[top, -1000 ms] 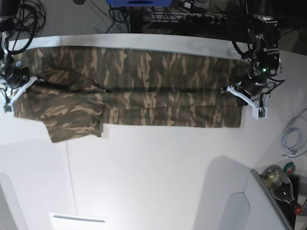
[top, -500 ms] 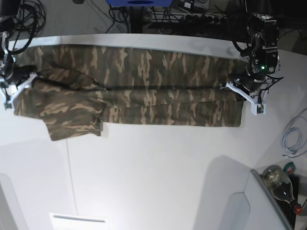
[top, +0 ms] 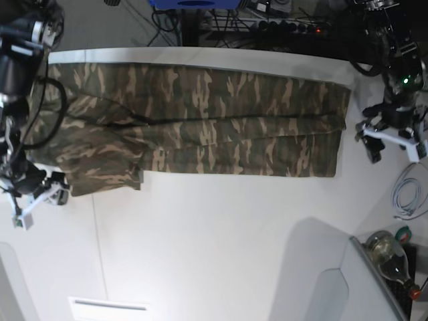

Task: Layout the t-shirt on the table in an organized manner, then fold the t-shirt properly
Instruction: 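Release the shirt and raise both grippers away from it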

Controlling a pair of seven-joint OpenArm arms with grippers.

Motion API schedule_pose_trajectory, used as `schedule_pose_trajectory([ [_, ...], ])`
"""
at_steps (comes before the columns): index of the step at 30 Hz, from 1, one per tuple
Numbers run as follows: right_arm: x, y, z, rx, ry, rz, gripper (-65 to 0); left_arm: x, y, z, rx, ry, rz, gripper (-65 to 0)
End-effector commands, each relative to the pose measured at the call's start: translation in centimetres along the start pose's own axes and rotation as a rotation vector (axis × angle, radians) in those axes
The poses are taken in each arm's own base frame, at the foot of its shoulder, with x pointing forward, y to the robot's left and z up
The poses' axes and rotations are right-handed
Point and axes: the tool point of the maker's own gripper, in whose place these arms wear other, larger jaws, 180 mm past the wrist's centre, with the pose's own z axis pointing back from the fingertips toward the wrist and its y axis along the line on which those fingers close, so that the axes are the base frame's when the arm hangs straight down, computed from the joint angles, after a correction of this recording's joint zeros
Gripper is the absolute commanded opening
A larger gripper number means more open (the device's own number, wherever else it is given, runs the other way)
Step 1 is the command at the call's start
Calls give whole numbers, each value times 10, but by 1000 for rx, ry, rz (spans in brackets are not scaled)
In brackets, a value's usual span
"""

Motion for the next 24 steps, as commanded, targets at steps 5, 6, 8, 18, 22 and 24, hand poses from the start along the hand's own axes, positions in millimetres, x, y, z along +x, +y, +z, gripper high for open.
schedule_pose_trajectory([
  [5, 16, 3, -32, 26, 9, 6, -296, -10, 33, 12, 16, -14, 34, -171],
  [6, 11, 4, -38, 31, 14, 2, -296, -14, 39, 14, 20, -6, 39, -171],
  [8, 4, 5, -44, 33, 12, -8, -296, -20, 51, 17, 32, 1, 44, -171],
  [18, -13, 15, -53, 47, 42, 21, -305, -36, 81, 23, 83, 35, 69, -171],
  [22, -10, 14, -52, 46, 35, 23, -542, -40, 80, 25, 79, 46, 63, -171],
  [24, -9, 14, -52, 46, 31, 21, -650, -40, 80, 25, 79, 47, 62, -171],
])
